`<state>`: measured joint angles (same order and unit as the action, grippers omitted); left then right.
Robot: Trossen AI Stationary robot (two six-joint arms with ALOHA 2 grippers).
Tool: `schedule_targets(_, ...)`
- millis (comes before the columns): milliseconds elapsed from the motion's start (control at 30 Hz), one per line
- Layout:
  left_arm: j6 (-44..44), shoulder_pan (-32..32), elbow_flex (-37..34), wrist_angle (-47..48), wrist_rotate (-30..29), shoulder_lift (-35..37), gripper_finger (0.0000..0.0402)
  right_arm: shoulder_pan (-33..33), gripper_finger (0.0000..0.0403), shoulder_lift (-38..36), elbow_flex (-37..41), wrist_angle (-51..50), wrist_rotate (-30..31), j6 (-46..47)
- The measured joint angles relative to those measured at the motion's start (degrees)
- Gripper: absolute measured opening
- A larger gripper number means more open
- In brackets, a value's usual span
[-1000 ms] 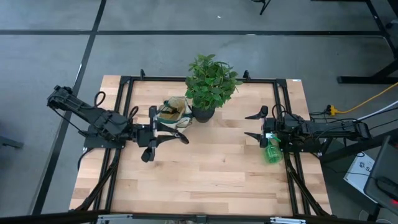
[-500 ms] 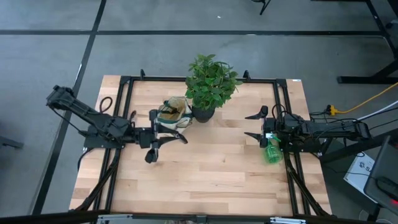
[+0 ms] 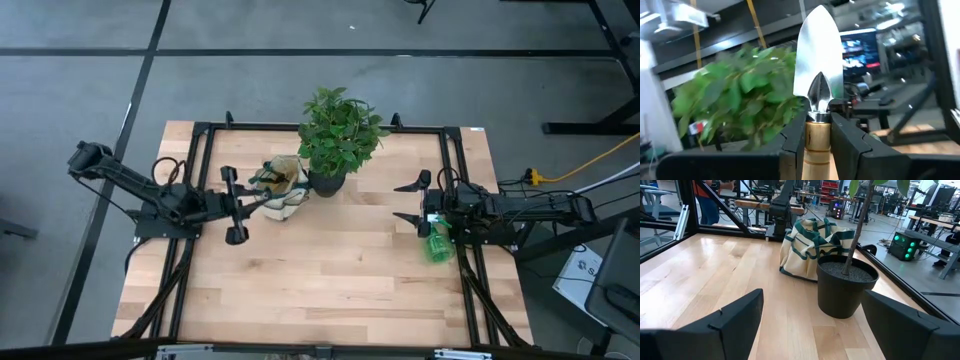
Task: Pick & Place Garden tools in Gardening bag
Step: Put the brown trowel into the white bag
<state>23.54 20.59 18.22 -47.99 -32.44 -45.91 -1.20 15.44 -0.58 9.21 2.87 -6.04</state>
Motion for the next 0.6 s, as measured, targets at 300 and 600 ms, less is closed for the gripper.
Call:
schedule_targets(300, -12.30, -10.46, -3.92, -1.27, -8.84, -0.32, 0.0066, -0.01, 0.0341, 0.01, 0.00, -0.01, 0.01, 0.01)
schedule_targets(600, -19.18, -21.22, -3.94, -0.78, -9.86, -2.61, 0.0066, -0.01, 0.0341, 0.02, 0.00, -0.01, 0.02, 0.01)
